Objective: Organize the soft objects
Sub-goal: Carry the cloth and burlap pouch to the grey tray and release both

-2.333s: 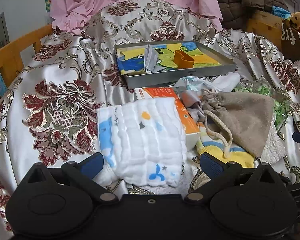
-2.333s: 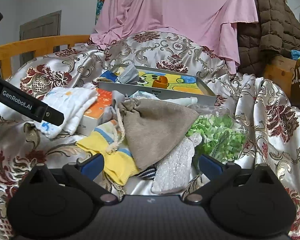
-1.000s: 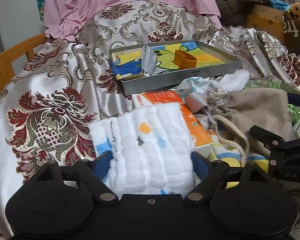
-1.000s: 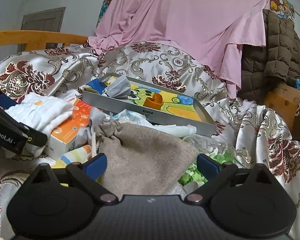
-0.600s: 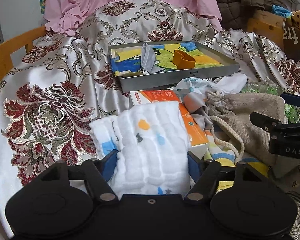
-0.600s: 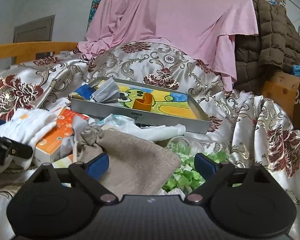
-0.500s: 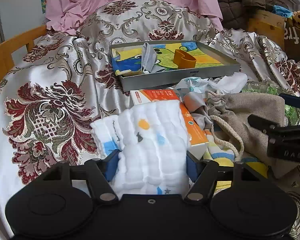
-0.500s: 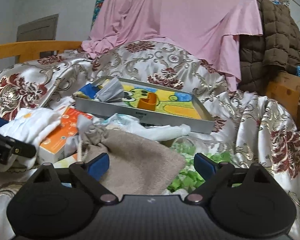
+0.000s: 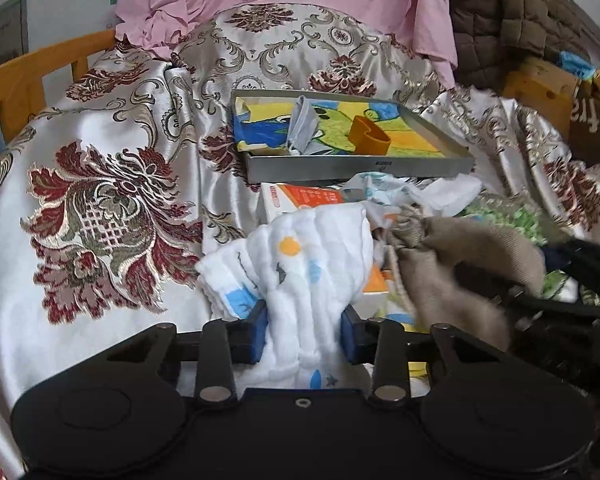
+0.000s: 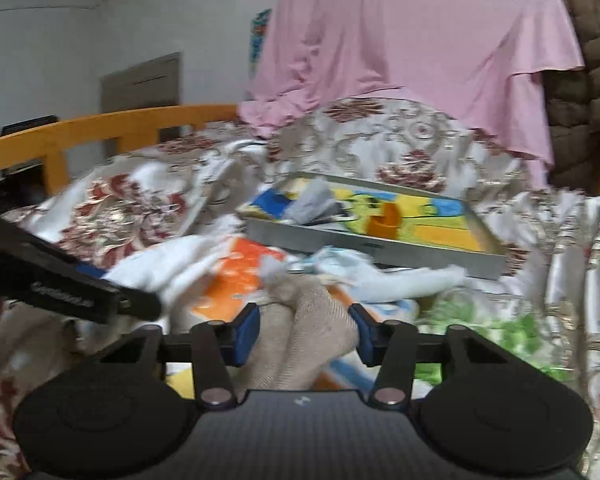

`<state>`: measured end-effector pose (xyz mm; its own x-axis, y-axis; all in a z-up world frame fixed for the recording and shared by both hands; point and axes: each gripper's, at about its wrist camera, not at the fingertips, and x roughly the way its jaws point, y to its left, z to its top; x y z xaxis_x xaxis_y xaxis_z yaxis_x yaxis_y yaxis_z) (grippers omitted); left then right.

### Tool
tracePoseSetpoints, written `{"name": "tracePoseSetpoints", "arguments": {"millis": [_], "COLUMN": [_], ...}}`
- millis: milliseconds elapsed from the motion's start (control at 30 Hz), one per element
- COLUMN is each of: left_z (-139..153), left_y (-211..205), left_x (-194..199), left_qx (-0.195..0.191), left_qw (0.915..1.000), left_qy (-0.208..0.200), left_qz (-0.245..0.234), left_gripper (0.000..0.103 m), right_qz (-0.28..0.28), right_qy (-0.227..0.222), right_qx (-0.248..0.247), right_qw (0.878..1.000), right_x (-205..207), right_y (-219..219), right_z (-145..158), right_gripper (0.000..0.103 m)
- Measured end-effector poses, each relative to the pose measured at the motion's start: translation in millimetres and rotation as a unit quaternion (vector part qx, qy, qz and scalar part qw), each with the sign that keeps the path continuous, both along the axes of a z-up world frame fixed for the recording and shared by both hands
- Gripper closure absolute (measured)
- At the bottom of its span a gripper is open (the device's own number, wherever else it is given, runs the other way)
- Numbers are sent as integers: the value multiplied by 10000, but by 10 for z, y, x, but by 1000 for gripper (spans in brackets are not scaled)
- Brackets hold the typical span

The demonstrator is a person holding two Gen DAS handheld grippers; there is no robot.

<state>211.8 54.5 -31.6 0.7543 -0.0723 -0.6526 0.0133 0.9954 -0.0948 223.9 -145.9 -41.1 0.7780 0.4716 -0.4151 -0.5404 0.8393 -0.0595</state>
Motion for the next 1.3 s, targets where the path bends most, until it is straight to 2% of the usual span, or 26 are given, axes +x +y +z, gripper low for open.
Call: {"name": "tracePoseSetpoints", "arguments": {"millis": [100,267,367,467,533,600,633,767,1033,1300], "left_z": [11,-9,-22,-20,-9,6,15,73,243,460], "left_y": [-26,-89,-61,-58,-79,-91,-87,-48,-59,22], "left_x": [-49,-63,-54,-62,-92,-138,-169,-330,-653,-818], "left_qx": [-142,-244,-466,-609,-620,-652,-683,-833,-1026,-1359], "left_qw": [9998,9989,9979,9965,9957,9947,9943,9938,9912,9849], "left_qy": [-53,-166,-180,-238,-302,-342,-352,-357,-597,-973], "left_qz": [-100,-376,-418,-513,-623,-722,-735,-643,-583,-446], "left_gripper": [66,68,69,71,75,77,78,79,79,79], "right_qz": [51,11,71,54,-39,-102,-137,-130,-76,-340], "right_qy": [57,423,502,508,460,408,351,122,-804,-1611], "right_qx": [-96,-106,-51,-124,-196,-210,-226,-477,-1216,-1262], "right_qw": [9999,9990,9987,9986,9987,9989,9990,9987,9893,9783], "right_x": [21,109,98,70,35,-22,-66,-321,-872,-1152], "right_y": [65,164,178,192,197,182,171,159,305,299], "right_z": [-45,-140,-139,-138,-131,-105,-86,-27,124,372], "right_gripper": [50,47,49,61,80,85,90,95,96,96]}}
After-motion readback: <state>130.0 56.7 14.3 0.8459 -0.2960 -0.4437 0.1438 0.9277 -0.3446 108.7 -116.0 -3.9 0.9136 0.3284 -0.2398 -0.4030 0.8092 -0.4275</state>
